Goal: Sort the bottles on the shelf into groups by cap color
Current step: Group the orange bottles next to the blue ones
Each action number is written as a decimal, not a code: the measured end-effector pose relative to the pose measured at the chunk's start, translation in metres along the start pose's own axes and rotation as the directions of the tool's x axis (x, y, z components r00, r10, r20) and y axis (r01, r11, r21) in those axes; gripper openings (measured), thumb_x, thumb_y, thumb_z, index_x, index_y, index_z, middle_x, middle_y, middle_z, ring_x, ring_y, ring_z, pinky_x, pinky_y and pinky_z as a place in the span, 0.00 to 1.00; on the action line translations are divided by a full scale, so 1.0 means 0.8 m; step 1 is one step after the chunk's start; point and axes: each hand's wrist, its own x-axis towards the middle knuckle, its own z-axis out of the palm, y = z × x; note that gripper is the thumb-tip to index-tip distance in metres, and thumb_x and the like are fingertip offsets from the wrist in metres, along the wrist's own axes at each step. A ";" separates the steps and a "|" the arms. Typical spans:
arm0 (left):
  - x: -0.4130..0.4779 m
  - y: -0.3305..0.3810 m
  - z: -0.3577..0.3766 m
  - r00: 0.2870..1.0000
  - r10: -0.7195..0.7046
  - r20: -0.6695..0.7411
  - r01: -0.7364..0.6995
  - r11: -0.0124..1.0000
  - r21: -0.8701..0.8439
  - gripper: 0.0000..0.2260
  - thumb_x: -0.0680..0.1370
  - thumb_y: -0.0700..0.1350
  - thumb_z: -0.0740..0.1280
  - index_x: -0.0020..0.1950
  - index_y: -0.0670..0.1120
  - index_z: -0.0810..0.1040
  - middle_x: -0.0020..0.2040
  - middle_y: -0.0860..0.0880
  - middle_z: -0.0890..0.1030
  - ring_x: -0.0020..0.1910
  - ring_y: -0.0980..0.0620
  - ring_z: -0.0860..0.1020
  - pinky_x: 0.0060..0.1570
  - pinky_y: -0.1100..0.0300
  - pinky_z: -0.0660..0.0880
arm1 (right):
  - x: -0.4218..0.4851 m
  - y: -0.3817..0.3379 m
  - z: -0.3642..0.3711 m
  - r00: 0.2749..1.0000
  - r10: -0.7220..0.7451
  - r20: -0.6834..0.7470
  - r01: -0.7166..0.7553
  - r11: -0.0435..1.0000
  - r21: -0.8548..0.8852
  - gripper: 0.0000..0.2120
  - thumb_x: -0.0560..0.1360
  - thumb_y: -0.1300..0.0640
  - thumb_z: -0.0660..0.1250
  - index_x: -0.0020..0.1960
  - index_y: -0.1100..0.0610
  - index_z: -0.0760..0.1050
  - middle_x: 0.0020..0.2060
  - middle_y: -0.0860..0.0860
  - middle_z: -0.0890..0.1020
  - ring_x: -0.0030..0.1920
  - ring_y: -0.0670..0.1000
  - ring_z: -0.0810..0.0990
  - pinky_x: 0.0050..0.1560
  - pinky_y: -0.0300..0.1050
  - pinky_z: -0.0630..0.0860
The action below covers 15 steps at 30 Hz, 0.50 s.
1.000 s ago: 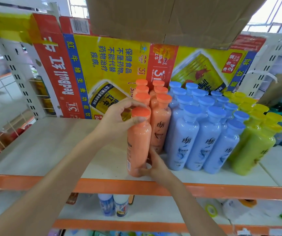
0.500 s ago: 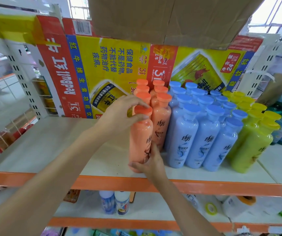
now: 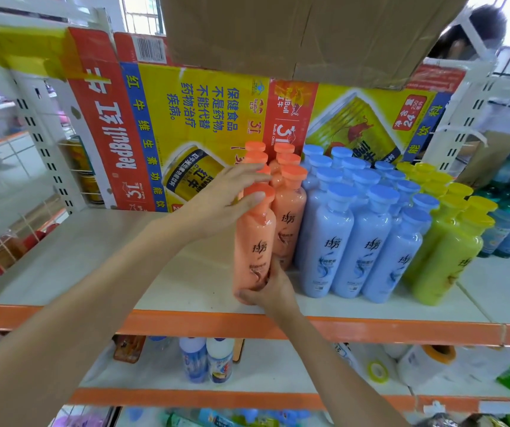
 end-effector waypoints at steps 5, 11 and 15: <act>0.016 -0.004 0.005 0.994 -0.063 0.084 0.052 0.991 0.121 0.24 0.79 0.56 0.50 0.74 0.49 0.58 0.76 0.52 0.56 0.75 0.56 0.50 0.73 0.57 0.47 | -0.003 -0.015 0.005 0.997 0.000 -0.071 -0.005 0.998 -0.058 0.40 0.59 0.51 0.79 0.65 0.56 0.63 0.58 0.52 0.75 0.57 0.53 0.75 0.57 0.51 0.74; 0.020 -0.007 0.004 0.990 -0.068 0.120 0.046 0.984 0.174 0.32 0.73 0.62 0.46 0.74 0.49 0.59 0.75 0.50 0.58 0.75 0.54 0.52 0.73 0.48 0.51 | -0.007 -0.010 0.002 1.000 -0.009 0.012 0.009 1.000 0.002 0.32 0.65 0.55 0.75 0.63 0.53 0.64 0.56 0.51 0.76 0.57 0.50 0.76 0.56 0.47 0.75; 0.021 -0.010 0.002 0.988 -0.065 0.138 0.035 0.978 0.207 0.34 0.72 0.65 0.45 0.74 0.50 0.58 0.75 0.51 0.58 0.75 0.53 0.52 0.73 0.45 0.53 | -0.009 -0.015 0.000 1.000 -0.002 0.014 0.002 0.999 0.034 0.27 0.67 0.58 0.74 0.62 0.55 0.65 0.51 0.46 0.75 0.50 0.46 0.76 0.48 0.36 0.70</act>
